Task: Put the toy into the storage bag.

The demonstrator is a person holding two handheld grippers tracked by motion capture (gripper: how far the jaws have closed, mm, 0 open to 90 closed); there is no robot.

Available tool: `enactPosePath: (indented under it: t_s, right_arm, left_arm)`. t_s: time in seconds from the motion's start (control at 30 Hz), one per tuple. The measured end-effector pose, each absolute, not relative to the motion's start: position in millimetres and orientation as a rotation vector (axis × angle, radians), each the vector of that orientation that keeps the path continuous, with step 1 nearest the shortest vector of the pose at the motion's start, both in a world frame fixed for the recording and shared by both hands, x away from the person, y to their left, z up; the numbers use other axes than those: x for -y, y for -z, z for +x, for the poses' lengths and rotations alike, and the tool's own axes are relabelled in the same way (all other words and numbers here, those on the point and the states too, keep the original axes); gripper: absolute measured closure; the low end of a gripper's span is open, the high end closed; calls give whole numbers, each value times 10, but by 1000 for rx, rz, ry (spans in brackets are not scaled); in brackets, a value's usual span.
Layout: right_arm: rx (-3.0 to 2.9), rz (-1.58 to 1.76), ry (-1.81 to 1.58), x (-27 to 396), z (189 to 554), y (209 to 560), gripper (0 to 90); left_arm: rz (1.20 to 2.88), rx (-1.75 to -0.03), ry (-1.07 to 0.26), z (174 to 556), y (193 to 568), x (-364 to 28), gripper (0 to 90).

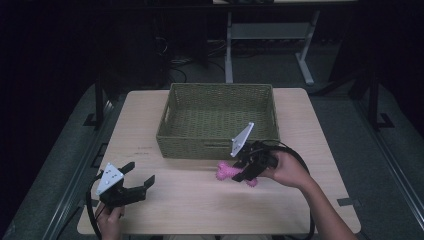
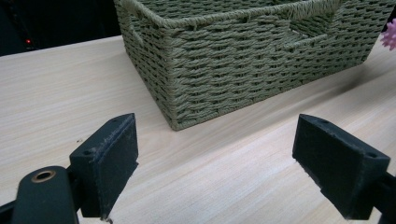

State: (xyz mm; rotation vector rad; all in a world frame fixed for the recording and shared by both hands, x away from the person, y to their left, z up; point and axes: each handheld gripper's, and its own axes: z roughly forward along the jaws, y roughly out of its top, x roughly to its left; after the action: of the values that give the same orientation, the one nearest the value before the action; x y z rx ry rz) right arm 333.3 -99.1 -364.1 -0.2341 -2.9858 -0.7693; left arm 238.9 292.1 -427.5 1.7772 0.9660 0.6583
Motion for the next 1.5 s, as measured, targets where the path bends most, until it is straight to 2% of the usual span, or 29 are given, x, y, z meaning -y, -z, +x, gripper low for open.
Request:
enactPosePath:
  t_s: [1.5]
  right_arm:
    - [2955, -234, 795, 1020, 3634, 3282, 577]
  left_arm:
    - [1779, -963, -661, 2393, 4277, -2923, 138]
